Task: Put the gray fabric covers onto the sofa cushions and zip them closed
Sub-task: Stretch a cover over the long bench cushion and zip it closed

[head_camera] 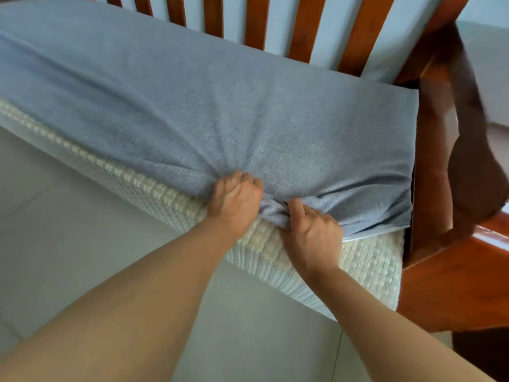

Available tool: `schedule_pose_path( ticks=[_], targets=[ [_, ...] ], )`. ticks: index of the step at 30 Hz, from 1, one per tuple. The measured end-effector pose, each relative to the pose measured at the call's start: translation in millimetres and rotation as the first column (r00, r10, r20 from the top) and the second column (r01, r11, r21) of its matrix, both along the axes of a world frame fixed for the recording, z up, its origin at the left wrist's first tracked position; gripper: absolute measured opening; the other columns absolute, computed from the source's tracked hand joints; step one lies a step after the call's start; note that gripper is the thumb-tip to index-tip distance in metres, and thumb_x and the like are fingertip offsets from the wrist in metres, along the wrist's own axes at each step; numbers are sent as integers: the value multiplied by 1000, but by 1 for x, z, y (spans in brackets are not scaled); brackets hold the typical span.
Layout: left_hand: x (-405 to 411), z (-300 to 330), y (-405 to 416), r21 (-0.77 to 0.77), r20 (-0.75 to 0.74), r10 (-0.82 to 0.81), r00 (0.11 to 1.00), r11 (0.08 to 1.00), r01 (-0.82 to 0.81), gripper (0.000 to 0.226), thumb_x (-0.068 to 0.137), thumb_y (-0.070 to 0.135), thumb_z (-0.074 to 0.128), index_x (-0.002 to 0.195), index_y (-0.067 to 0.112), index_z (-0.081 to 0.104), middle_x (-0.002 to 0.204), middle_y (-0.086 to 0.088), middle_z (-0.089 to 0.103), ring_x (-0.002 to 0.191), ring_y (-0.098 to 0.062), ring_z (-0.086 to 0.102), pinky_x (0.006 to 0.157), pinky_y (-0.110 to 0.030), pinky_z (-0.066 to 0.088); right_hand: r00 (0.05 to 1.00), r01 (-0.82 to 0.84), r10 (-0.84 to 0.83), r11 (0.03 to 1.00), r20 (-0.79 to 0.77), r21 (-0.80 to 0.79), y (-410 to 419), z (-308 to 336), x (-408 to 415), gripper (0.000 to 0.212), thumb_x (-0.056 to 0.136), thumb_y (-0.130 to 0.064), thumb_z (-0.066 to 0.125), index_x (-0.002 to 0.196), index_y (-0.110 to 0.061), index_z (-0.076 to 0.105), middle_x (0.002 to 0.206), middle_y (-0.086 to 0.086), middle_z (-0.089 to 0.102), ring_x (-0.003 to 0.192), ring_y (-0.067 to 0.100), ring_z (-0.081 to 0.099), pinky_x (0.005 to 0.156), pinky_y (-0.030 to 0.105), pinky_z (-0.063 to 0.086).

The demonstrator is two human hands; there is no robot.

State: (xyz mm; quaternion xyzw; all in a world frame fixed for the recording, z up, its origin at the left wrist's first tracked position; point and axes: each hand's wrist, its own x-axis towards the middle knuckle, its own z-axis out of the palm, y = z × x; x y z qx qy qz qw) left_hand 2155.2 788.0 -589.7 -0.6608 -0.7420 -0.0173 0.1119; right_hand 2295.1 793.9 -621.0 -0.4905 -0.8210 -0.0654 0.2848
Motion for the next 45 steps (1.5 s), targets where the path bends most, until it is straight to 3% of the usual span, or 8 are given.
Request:
schedule_pose_path(
  ticks=[6,12,16,19,31,39,43,45],
  targets=[
    [5,-6,-12,83,18,42,999,996,-43,27,90,1,40,106,13,58,108,-2,56,108,-19,47,72,-30,38,997,-73,74,997,-27,34,-2,-4,4,31,47,-4,76,62,-12,50,44,0,49,35,21,43,46,19,21],
    [7,-5,-14,56,-37,88,995,995,-86,27,85,2,47,100,19,63,108,-3,63,106,-25,56,77,-30,40,995,-42,35,996,90,74,-1,-7,3,35,49,-23,86,57,-18,53,39,-1,52,30,22,47,46,18,15],
    [11,-6,-20,72,-65,108,992,992,-104,23,88,6,48,100,19,63,107,-6,65,101,-26,60,75,-31,39,985,-111,94,987,145,114,-8,-5,8,10,89,-28,54,89,-19,58,80,7,70,73,30,66,54,29,26],
    [13,-8,-30,102,-67,120,991,988,-113,22,91,13,49,106,17,63,112,-9,63,107,-28,58,84,-33,43,983,-162,146,977,114,138,-17,-9,12,16,95,-29,42,98,-21,54,93,8,69,85,33,64,59,32,28],
    [19,-10,-87,118,-66,167,984,980,-159,20,88,10,53,105,16,61,109,-7,63,104,-26,58,82,-32,42,966,-257,250,956,69,141,-67,-8,17,12,85,-29,57,82,-17,57,70,12,67,66,37,63,54,31,25],
    [19,-13,-127,125,-75,227,971,968,-217,15,87,9,49,94,18,59,106,-7,65,102,-27,59,74,-30,41,957,-281,276,959,89,40,-109,-1,19,17,94,-18,39,102,-17,54,97,9,68,89,34,62,61,32,27],
    [27,-17,-131,245,-47,260,964,939,-241,18,89,7,45,101,14,55,110,-7,59,107,-26,52,78,-33,41,973,-228,218,947,69,224,-102,-3,33,12,74,-7,52,77,-13,62,68,6,62,61,28,61,50,28,36],
    [34,-22,-134,326,-34,248,968,918,-224,25,84,3,50,106,15,50,109,-6,55,106,-25,50,81,-34,40,983,-183,184,931,26,315,-103,-9,44,22,69,-11,39,67,-15,61,62,4,56,56,25,56,49,27,39]
  ],
)
